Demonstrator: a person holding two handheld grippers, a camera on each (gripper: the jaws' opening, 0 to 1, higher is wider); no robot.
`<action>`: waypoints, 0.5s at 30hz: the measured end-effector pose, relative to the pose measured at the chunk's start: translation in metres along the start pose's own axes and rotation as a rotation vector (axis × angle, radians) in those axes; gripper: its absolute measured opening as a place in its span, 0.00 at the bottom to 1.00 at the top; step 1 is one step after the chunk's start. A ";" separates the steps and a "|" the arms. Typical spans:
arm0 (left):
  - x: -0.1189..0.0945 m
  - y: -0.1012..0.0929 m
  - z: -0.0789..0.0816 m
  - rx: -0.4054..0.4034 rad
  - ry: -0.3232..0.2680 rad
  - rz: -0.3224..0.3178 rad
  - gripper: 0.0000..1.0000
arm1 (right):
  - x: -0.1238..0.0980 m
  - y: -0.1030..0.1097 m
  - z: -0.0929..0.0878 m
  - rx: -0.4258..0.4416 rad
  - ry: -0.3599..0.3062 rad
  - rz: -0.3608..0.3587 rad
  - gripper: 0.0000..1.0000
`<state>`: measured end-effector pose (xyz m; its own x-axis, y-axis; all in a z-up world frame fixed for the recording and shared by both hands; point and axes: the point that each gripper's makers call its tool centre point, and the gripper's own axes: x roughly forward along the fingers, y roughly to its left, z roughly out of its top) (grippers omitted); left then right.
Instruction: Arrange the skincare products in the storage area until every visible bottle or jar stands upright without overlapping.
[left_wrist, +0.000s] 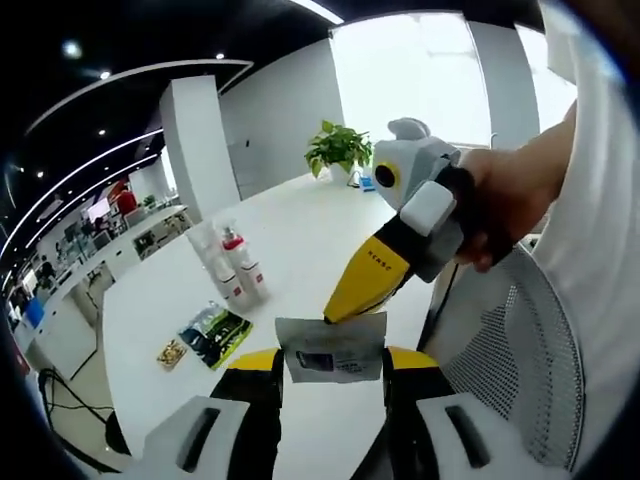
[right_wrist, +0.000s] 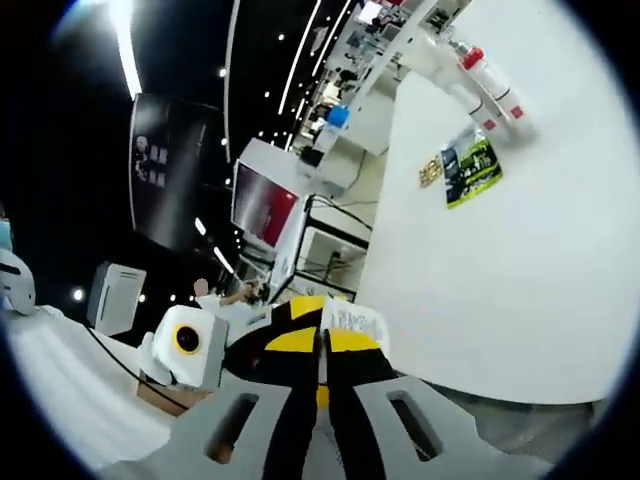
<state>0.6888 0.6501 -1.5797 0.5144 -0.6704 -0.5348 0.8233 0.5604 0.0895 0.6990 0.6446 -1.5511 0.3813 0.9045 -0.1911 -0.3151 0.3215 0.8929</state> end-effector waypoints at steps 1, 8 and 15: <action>0.000 0.000 -0.001 0.001 0.002 0.000 0.40 | 0.000 -0.001 0.000 -0.006 0.001 -0.004 0.00; 0.000 0.001 -0.003 -0.004 0.006 -0.002 0.40 | 0.000 -0.006 0.002 -0.024 -0.006 -0.027 0.00; 0.001 0.004 -0.002 0.002 0.004 0.003 0.40 | 0.001 -0.006 0.004 -0.028 -0.004 -0.034 0.00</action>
<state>0.6921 0.6526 -1.5816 0.5160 -0.6666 -0.5379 0.8222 0.5617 0.0927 0.7048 0.6423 -1.5547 0.3953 0.8919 -0.2196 -0.3257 0.3597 0.8744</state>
